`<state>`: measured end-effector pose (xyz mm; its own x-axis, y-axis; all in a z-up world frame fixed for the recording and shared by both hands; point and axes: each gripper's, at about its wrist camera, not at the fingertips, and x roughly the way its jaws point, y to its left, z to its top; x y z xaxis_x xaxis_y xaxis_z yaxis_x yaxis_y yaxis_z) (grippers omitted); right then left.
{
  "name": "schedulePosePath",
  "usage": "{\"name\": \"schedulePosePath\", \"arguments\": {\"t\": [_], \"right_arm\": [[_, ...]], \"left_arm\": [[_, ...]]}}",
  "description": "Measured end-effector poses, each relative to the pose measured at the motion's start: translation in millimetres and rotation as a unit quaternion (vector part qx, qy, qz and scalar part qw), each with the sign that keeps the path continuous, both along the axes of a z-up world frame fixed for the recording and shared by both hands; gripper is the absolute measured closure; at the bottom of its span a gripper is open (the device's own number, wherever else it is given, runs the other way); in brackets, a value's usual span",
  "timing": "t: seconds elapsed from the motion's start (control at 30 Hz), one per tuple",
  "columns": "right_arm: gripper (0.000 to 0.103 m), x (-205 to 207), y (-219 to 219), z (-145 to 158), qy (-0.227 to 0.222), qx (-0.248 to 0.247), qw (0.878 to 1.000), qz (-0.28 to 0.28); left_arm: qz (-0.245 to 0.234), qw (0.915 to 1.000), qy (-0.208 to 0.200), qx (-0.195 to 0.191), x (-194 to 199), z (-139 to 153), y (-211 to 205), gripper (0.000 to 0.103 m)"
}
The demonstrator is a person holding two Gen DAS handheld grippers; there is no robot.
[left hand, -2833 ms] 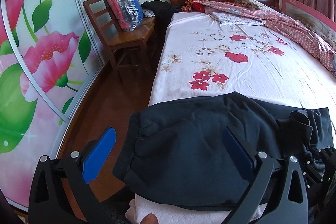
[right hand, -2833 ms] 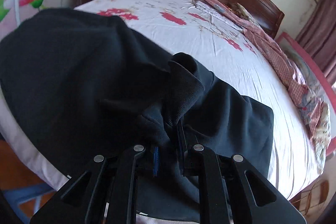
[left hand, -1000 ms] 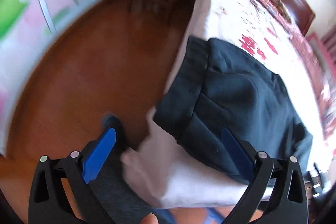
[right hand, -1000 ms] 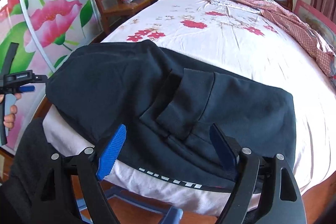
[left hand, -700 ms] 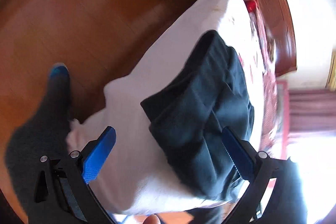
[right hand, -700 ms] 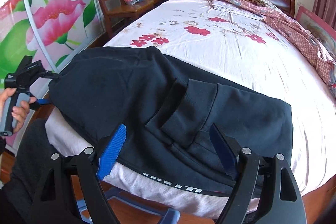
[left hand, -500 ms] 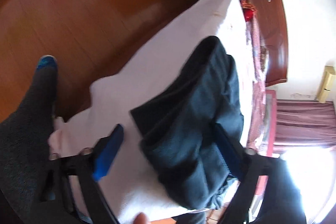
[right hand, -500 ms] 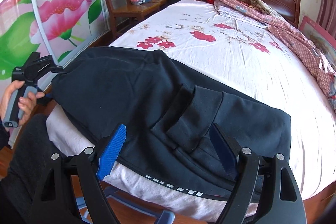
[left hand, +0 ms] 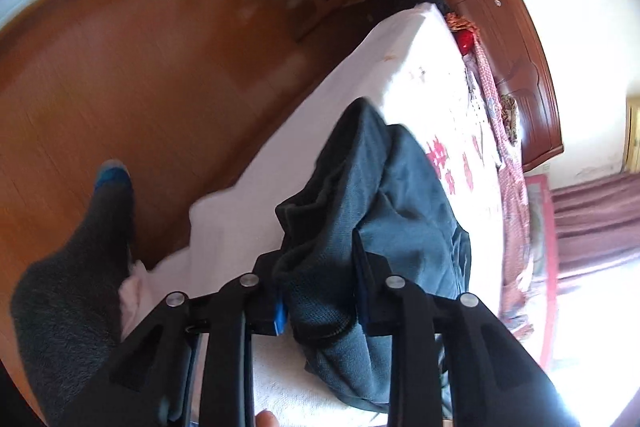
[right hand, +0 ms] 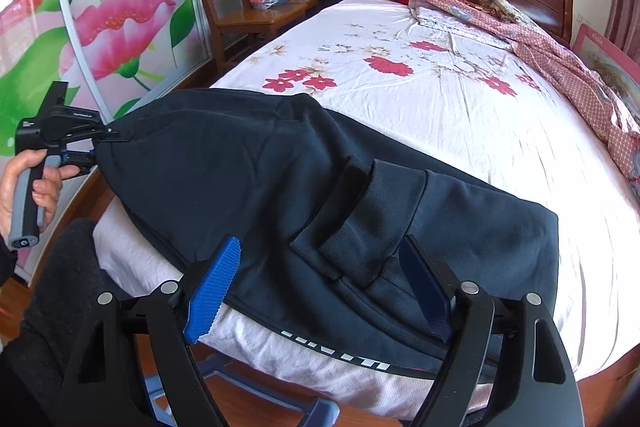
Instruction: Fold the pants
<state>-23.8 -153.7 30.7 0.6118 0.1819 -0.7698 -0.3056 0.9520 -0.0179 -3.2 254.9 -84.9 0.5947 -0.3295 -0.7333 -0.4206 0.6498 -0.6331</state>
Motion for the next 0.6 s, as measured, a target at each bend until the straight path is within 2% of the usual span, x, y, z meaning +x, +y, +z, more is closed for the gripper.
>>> {"name": "schedulePosePath", "arguments": {"t": [0.13, 0.27, 0.4, 0.53, 0.6], "right_arm": [[0.022, 1.9, -13.4, 1.3, 0.000, 0.009, 1.000, -0.018], [0.022, 5.6, -33.3, 4.5, -0.001, 0.023, 0.999, -0.048], [0.022, 8.0, -54.8, 7.1, -0.004, 0.033, 0.996, -0.078], [0.022, 9.3, -83.9, 8.6, -0.002, 0.048, 0.992, -0.120], [0.022, 9.0, -102.6, 9.1, 0.000, 0.063, 0.987, -0.148]], "left_arm": [[-0.014, 0.9982, -0.035, 0.047, 3.9, 34.4, -12.2, 0.081], [-0.047, 0.9918, -0.073, 0.094, 11.0, 71.0, -36.8, 0.081], [-0.070, 0.9862, -0.097, 0.115, 20.1, 97.9, -58.5, 0.081], [-0.115, 0.9733, -0.125, 0.154, 28.1, 121.1, -98.5, 0.081], [-0.147, 0.9629, -0.142, 0.176, 31.8, 131.9, -125.6, 0.081]]}}
